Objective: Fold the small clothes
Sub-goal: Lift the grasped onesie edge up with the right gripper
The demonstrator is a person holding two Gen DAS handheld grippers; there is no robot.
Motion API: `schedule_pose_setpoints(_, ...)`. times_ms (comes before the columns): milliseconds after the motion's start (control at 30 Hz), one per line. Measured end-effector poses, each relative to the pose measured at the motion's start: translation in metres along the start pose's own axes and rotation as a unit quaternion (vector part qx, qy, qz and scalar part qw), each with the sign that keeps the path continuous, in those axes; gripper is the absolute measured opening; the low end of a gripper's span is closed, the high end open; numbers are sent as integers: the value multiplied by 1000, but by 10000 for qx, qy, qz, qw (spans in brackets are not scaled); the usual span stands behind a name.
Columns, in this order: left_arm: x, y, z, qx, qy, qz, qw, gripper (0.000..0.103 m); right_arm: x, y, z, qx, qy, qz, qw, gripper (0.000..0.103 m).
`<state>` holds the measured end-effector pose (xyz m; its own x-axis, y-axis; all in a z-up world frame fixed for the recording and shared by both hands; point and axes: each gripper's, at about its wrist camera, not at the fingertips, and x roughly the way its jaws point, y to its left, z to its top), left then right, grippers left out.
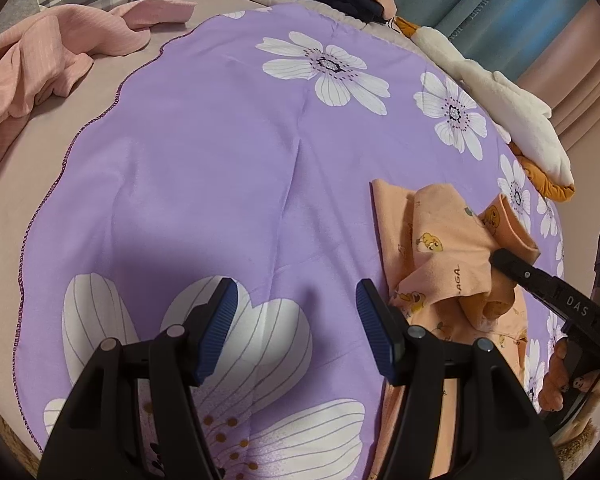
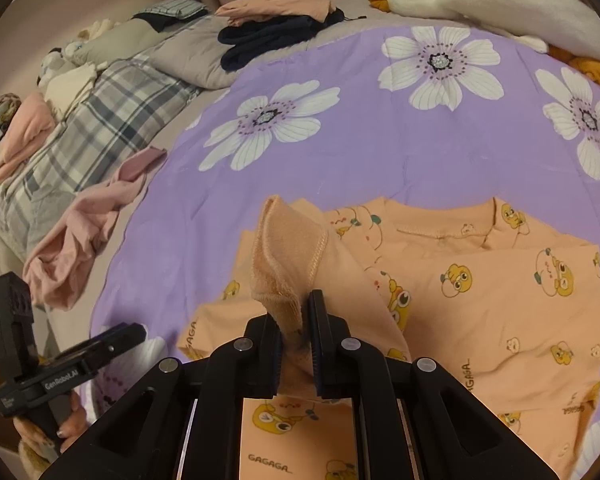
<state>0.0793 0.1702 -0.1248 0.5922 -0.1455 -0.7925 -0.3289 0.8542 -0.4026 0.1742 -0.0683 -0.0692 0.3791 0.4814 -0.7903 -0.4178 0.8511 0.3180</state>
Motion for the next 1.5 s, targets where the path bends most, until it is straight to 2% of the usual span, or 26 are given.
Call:
schedule_pose_setpoints(233, 0, 3, 1, -36, 3, -7, 10000, 60, 3, -5, 0, 206, 27, 113, 9997, 11)
schedule_pose_setpoints(433, 0, 2, 1, -41, 2, -25, 10000, 60, -1, 2, 1, 67, -51, -166, 9998, 11)
schedule_pose_setpoints(667, -1, 1, 1, -16, 10, -26, 10000, 60, -4, 0, 2, 77, -91, -135, 9998, 11)
schedule_pose_setpoints(867, -1, 0, 0, 0, 13, -17, 10000, 60, -3, 2, 1, -83, -197, -418, 9989, 11)
schedule_pose_setpoints(967, -1, 0, -1, 16, 15, -10, 10000, 60, -4, 1, 2, -68, -280, -482, 9984, 8)
schedule_pose_setpoints(1167, -1, 0, -1, 24, 17, -4, 10000, 60, -20, -2, 6, 39, -588, -443, 9973, 7)
schedule_pose_setpoints(1500, 1, -3, -1, 75, 19, 16, 10000, 60, -83, -31, 26, 444, -1449, -482, 9873, 7)
